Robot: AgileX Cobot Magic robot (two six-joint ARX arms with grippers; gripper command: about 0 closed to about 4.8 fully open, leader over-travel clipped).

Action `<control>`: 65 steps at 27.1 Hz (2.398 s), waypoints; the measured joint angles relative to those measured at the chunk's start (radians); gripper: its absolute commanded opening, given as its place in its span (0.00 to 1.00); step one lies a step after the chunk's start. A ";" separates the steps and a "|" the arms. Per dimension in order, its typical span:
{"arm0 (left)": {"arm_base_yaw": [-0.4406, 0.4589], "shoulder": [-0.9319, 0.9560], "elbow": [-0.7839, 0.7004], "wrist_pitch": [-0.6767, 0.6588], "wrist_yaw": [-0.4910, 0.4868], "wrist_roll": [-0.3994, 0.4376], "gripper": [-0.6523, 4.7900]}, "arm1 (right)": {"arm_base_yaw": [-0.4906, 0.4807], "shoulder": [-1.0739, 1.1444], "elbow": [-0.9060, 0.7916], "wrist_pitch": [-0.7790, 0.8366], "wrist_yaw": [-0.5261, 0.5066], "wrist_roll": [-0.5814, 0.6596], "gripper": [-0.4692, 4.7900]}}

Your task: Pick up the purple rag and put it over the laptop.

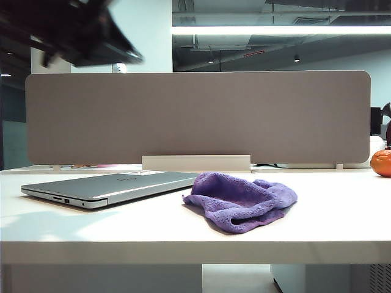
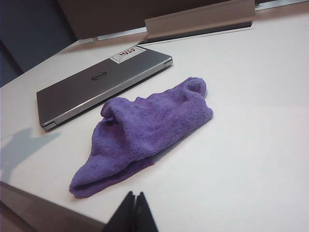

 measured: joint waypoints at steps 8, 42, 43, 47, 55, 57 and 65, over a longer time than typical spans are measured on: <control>-0.095 0.233 0.129 0.006 -0.009 0.000 0.11 | 0.000 0.000 0.000 0.000 0.015 0.000 0.13; -0.223 0.649 0.534 -0.413 -0.077 0.000 0.54 | 0.000 0.000 0.000 0.000 0.018 0.000 0.13; -0.223 0.649 0.534 -0.413 -0.077 0.001 0.54 | 0.000 0.000 0.000 0.000 0.018 0.000 0.13; -0.226 0.650 0.534 -0.412 -0.077 0.000 0.73 | 0.000 0.000 0.000 0.000 0.018 0.000 0.13; -0.267 0.710 0.534 -0.372 -0.089 0.000 0.99 | 0.000 0.000 0.000 0.000 0.018 0.000 0.13; -0.276 0.729 0.534 -0.357 -0.099 0.000 0.99 | 0.000 0.000 0.000 0.000 0.018 0.000 0.13; -0.293 0.782 0.534 -0.351 -0.130 0.001 0.97 | 0.000 0.000 0.000 0.000 0.018 0.000 0.13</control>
